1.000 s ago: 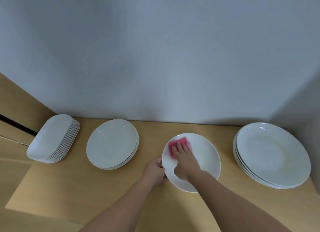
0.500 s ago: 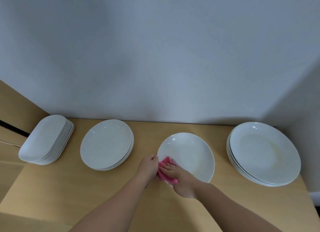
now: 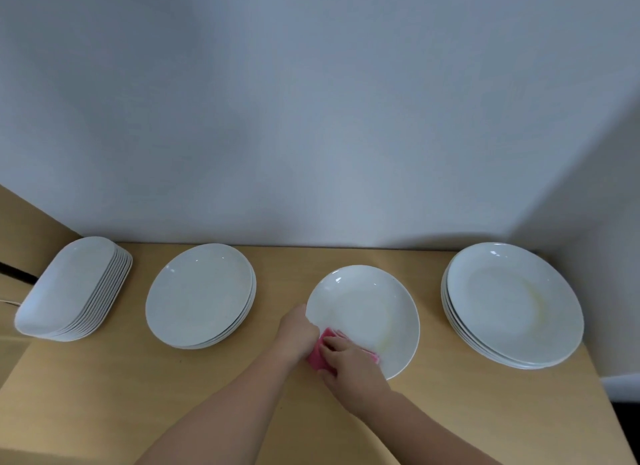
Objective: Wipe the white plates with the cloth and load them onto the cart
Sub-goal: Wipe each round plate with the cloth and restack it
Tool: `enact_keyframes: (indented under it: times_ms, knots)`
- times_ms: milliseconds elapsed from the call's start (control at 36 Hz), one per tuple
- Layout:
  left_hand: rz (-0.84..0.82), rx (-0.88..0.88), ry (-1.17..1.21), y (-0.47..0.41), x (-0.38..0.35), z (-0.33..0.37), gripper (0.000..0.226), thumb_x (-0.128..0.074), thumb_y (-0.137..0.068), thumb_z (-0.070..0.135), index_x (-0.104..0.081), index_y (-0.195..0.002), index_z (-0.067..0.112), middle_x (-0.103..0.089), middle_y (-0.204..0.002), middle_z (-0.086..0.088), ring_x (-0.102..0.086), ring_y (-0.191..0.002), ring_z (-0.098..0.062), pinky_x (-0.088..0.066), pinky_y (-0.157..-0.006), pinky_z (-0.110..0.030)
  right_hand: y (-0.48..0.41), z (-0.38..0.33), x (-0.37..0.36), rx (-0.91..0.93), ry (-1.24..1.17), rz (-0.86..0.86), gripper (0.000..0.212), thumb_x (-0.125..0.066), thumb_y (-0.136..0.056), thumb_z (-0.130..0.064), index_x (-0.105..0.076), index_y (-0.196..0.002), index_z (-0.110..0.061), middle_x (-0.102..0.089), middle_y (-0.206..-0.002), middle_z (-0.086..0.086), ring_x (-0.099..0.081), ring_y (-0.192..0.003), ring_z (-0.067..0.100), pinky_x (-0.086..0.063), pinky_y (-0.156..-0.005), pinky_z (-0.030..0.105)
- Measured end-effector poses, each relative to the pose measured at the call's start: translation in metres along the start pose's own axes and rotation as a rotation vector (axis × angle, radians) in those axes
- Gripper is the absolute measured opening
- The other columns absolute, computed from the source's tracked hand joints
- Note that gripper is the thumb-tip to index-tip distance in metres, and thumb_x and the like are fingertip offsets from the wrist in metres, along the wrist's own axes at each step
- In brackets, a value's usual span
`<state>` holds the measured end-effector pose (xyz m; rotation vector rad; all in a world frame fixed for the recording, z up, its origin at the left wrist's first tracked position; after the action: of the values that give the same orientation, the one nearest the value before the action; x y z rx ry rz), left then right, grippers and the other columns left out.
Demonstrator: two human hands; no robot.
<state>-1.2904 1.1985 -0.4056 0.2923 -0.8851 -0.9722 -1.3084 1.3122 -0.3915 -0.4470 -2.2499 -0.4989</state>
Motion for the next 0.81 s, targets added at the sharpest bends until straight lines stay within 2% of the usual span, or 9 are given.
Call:
enact_keyframes:
  times_ms: [56, 111, 222, 389, 500, 583, 639, 722, 806]
  knots:
    - [0.010, -0.013, -0.065, -0.002, 0.000, 0.002, 0.026, -0.047, -0.081, 0.010, -0.059, -0.103, 0.017, -0.063, -0.099, -0.001, -0.058, -0.086, -0.019, -0.042, -0.062, -0.027, 0.003, -0.006, 0.001, 0.072, 0.074, 0.017, 0.043, -0.048, -0.093, -0.027, -0.055, -0.135, -0.017, -0.050, -0.142, -0.004, -0.032, -0.140, 0.013, -0.005, -0.115, 0.016]
    - [0.023, -0.014, -0.097, -0.003, 0.000, 0.001, 0.028, -0.047, -0.082, 0.008, -0.055, -0.108, 0.017, -0.061, -0.101, 0.000, -0.057, -0.087, -0.019, -0.042, -0.062, -0.027, 0.008, -0.006, 0.001, 0.125, 0.148, 0.006, 0.046, -0.045, -0.093, -0.025, -0.052, -0.137, -0.016, -0.048, -0.145, -0.003, -0.028, -0.142, 0.011, 0.007, -0.111, 0.014]
    - [0.041, -0.009, -0.140, -0.004, 0.001, -0.003, 0.037, -0.045, -0.082, 0.004, -0.050, -0.115, 0.020, -0.055, -0.093, 0.006, -0.053, -0.080, -0.012, -0.037, -0.053, -0.021, 0.023, 0.005, -0.002, 0.180, 0.232, -0.082, 0.050, -0.042, -0.092, -0.023, -0.047, -0.142, -0.017, -0.044, -0.148, -0.006, -0.025, -0.143, 0.010, -0.003, -0.119, 0.023]
    - [0.039, -0.024, -0.234, -0.007, 0.001, 0.007, 0.033, -0.044, -0.077, 0.006, -0.059, -0.106, 0.010, -0.063, -0.093, -0.002, -0.053, -0.072, -0.017, -0.030, -0.046, -0.020, 0.028, 0.011, 0.016, 0.241, 0.183, -0.127, 0.037, -0.047, -0.092, -0.024, -0.061, -0.126, -0.016, -0.054, -0.138, -0.005, -0.033, -0.139, 0.009, -0.012, -0.116, 0.018]
    - [0.015, -0.046, -0.278, -0.009, 0.001, 0.011, 0.032, -0.043, -0.077, 0.007, -0.059, -0.104, 0.012, -0.060, -0.087, 0.002, -0.052, -0.069, -0.013, -0.033, -0.047, -0.020, 0.034, 0.024, 0.017, 0.260, 0.207, -0.184, 0.037, -0.045, -0.092, -0.029, -0.063, -0.124, -0.018, -0.058, -0.134, -0.005, -0.039, -0.135, 0.010, -0.021, -0.117, 0.028]
    - [-0.017, -0.045, -0.263, -0.010, 0.000, 0.014, 0.034, -0.040, -0.074, 0.008, -0.060, -0.101, 0.013, -0.065, -0.092, -0.003, -0.063, -0.080, -0.022, -0.054, -0.059, -0.030, 0.038, 0.039, 0.026, 0.283, 0.266, -0.220, 0.041, -0.045, -0.092, -0.033, -0.061, -0.128, -0.021, -0.056, -0.137, -0.008, -0.033, -0.139, 0.006, -0.012, -0.117, 0.024]
    - [-0.012, -0.038, -0.223, -0.008, 0.000, 0.014, 0.036, -0.040, -0.075, 0.007, -0.058, -0.106, 0.014, -0.065, -0.097, -0.004, -0.064, -0.084, -0.025, -0.059, -0.070, -0.038, 0.039, 0.046, 0.029, 0.288, 0.313, -0.262, 0.042, -0.043, -0.094, -0.037, -0.058, -0.131, -0.024, -0.053, -0.139, -0.011, -0.030, -0.140, 0.004, -0.015, -0.117, 0.032]
    - [0.038, -0.042, -0.206, -0.004, -0.001, 0.010, 0.038, -0.044, -0.083, 0.007, -0.052, -0.119, 0.013, -0.061, -0.101, -0.001, -0.058, -0.084, -0.019, -0.049, -0.060, -0.029, 0.039, 0.047, 0.028, 0.278, 0.332, -0.307, 0.046, -0.036, -0.095, -0.039, -0.053, -0.135, -0.024, -0.048, -0.144, -0.011, -0.027, -0.142, 0.007, -0.012, -0.116, 0.038]
    - [0.106, 0.010, -0.059, 0.008, -0.005, -0.006, 0.036, -0.046, -0.093, 0.013, -0.044, -0.128, 0.007, -0.057, -0.105, -0.004, -0.055, -0.087, -0.020, -0.042, -0.060, -0.027, 0.040, 0.043, 0.025, 0.256, 0.350, -0.291, 0.047, -0.033, -0.098, -0.037, -0.047, -0.141, -0.021, -0.044, -0.148, -0.008, -0.024, -0.144, 0.010, -0.003, -0.114, 0.035]
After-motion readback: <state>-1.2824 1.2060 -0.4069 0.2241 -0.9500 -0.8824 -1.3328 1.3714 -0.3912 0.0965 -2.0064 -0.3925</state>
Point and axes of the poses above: each hand's wrist, its own y-axis away from the middle knuckle, its own x-axis out of the back of the hand, z = x × y, the point moved 10 cm from there along -y, towards the middle knuckle
